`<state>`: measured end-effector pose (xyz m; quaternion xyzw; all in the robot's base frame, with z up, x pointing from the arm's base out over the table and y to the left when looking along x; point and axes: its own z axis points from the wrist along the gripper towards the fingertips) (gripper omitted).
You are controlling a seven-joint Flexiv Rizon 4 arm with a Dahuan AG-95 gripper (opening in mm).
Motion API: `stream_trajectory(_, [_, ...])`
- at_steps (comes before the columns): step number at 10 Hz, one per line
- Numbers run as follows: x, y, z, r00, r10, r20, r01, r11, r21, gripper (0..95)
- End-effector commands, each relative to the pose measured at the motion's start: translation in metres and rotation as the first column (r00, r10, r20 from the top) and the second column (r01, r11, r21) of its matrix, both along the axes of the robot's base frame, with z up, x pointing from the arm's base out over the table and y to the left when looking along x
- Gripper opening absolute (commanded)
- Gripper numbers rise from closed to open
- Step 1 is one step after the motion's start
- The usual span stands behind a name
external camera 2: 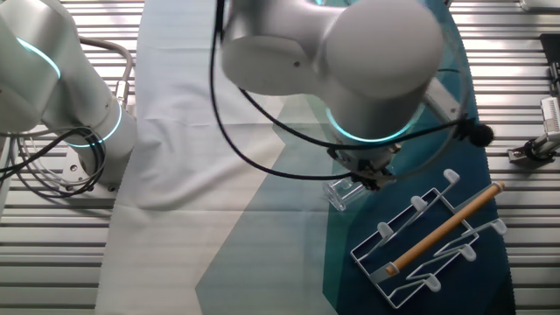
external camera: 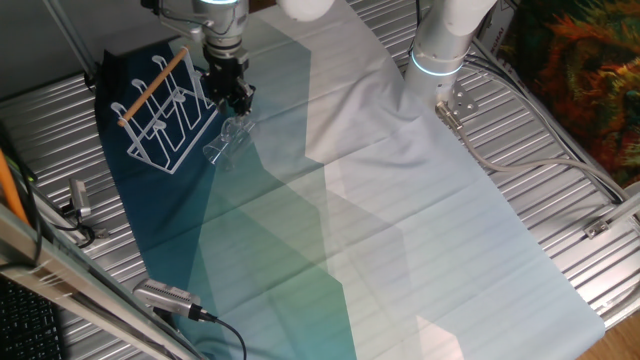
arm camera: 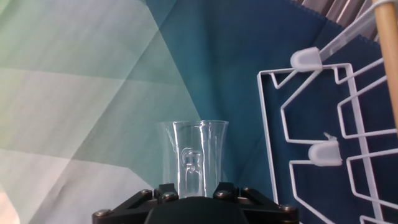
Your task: Put the cup on the cup rack
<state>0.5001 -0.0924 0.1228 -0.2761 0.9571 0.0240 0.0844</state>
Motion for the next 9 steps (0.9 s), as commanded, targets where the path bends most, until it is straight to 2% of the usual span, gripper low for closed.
stream_trajectory(1, [0.0020, 0.0000, -0.0086, 1.000, 0.001, 0.001, -0.001, 1.000, 0.006, 38.0])
stream_trajectory(5, [0.0036, -0.0012, -0.0146, 1.000, 0.005, 0.012, -0.006, 1.000, 0.009, 38.0])
stream_trajectory(9, [0.0039, -0.0013, -0.0155, 1.000, 0.006, 0.028, -0.006, 1.000, 0.026, 38.0])
